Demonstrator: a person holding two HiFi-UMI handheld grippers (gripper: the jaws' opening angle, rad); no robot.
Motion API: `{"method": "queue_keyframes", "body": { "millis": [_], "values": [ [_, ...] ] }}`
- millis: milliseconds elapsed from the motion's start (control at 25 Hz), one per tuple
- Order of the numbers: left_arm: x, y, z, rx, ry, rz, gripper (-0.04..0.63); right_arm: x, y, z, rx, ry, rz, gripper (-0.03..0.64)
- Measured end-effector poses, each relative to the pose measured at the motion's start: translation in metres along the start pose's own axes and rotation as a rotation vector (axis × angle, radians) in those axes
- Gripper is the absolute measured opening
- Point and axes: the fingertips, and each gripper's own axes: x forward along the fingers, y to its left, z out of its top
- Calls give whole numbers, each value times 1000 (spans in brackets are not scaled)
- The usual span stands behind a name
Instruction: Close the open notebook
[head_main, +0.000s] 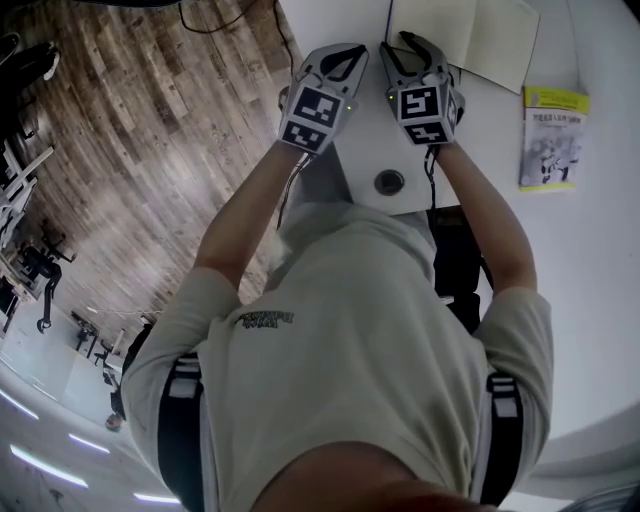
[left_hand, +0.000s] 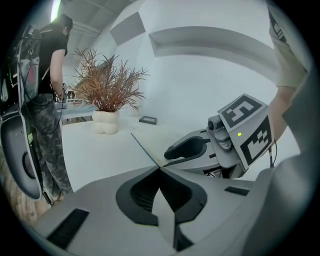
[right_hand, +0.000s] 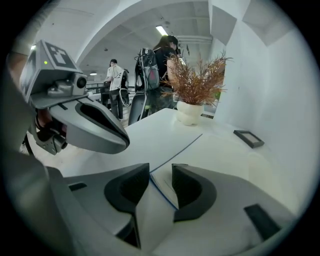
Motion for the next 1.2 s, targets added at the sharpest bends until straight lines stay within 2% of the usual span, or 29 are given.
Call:
{"method": "queue_keyframes", "body": {
  "millis": [160, 320, 560, 720, 880, 1000, 1200],
  "values": [
    [0, -1, -1, -5, -1, -3, 8, -1, -2, 2, -1, -22, 5, 113],
    [-1, -3, 4, -2, -6, -3, 8, -9, -2, 8, 21, -44, 25, 47],
    [-12, -22, 36, 21, -60, -15, 8, -51, -16, 34, 84, -154, -12, 35],
    [-9, -42, 73, 57, -113, -50, 8, -96, -44, 46, 134, -233, -99, 34],
    [10, -72, 104, 97, -123, -121, 8, -144, -85, 41, 245, -272, -215, 34],
    [36, -95, 108, 141, -102, -161, 8, -169, -116, 13, 300, -266, -312, 35],
    [81, -131, 83, 173, 6, -220, 8, -186, -156, -58, 431, -185, -431, 38]
  ]
}}
